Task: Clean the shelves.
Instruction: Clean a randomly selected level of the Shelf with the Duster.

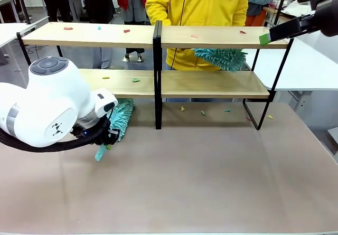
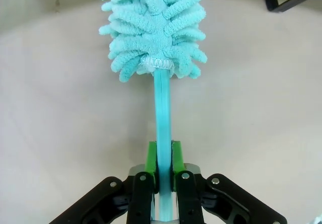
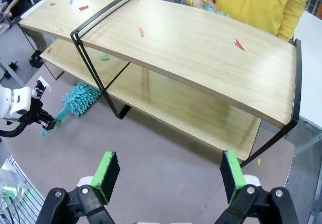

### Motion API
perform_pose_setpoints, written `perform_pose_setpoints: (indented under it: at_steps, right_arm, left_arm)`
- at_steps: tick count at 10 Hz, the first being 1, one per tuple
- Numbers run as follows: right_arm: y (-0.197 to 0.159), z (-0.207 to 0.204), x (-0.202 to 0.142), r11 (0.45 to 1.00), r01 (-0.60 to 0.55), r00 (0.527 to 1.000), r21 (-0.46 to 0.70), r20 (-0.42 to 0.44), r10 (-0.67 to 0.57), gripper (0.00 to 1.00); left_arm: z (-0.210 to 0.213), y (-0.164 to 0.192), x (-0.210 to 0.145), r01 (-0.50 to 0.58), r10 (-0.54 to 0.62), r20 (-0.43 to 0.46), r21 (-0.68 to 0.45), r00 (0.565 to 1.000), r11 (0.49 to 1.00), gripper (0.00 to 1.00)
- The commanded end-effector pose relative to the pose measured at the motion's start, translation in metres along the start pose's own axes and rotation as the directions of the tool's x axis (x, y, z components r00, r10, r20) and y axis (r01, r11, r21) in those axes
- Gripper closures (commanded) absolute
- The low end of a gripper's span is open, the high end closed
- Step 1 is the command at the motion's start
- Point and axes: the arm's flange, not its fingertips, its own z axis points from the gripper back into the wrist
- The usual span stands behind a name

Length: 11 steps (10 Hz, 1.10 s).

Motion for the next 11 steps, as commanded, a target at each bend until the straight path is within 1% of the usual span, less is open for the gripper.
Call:
perform_pose_setpoints:
  at_steps: [1, 3, 4, 5, 7, 9, 10, 11]
  right_arm:
    - [-0.001, 0.0, 0.001, 1.0, 0.0, 1.0, 0.001, 0.0, 0.0, 0.0]
    - [-0.001, 0.0, 0.001, 1.0, 0.0, 1.0, 0.001, 0.0, 0.0, 0.0]
    - [-0.001, 0.0, 0.001, 1.0, 0.0, 1.0, 0.001, 0.0, 0.0, 0.0]
    - [-0.001, 0.0, 0.001, 1.0, 0.0, 1.0, 0.001, 0.0, 0.0, 0.0]
    - [-0.001, 0.0, 0.001, 1.0, 0.0, 1.0, 0.001, 0.0, 0.0, 0.0]
    - [-0.001, 0.0, 0.001, 1.0, 0.0, 1.0, 0.001, 0.0, 0.0, 0.0]
    - [-0.001, 0.0, 0.001, 1.0, 0.0, 1.0, 0.001, 0.0, 0.0, 0.0]
    - [-0.001, 0.0, 0.001, 1.0, 0.0, 1.0, 0.001, 0.0, 0.0, 0.0]
  left_arm:
    - [0.003, 0.006, 0.006, 0.015, -0.013, -0.025, 0.053, 1.0, 0.998, 0.87]
    - [0.008, 0.014, 0.003, -0.033, 0.034, -0.002, 0.145, 0.999, 0.989, 0.87]
    - [0.012, 0.02, 0.004, -0.093, 0.092, 0.018, 0.197, 0.996, 0.976, 0.87]
    - [0.014, 0.028, 0.003, -0.138, 0.139, 0.012, 0.225, 0.99, 0.964, 0.87]
    - [0.014, 0.047, -0.003, -0.169, 0.186, -0.031, 0.296, 0.982, 0.94, 0.87]
    - [0.014, 0.063, -0.01, -0.172, 0.211, -0.083, 0.336, 0.974, 0.926, 0.87]
    - [0.018, 0.069, -0.012, -0.173, 0.214, -0.091, 0.331, 0.973, 0.928, 0.87]
    - [0.024, 0.075, -0.017, -0.159, 0.205, -0.117, 0.314, 0.972, 0.936, 0.87]
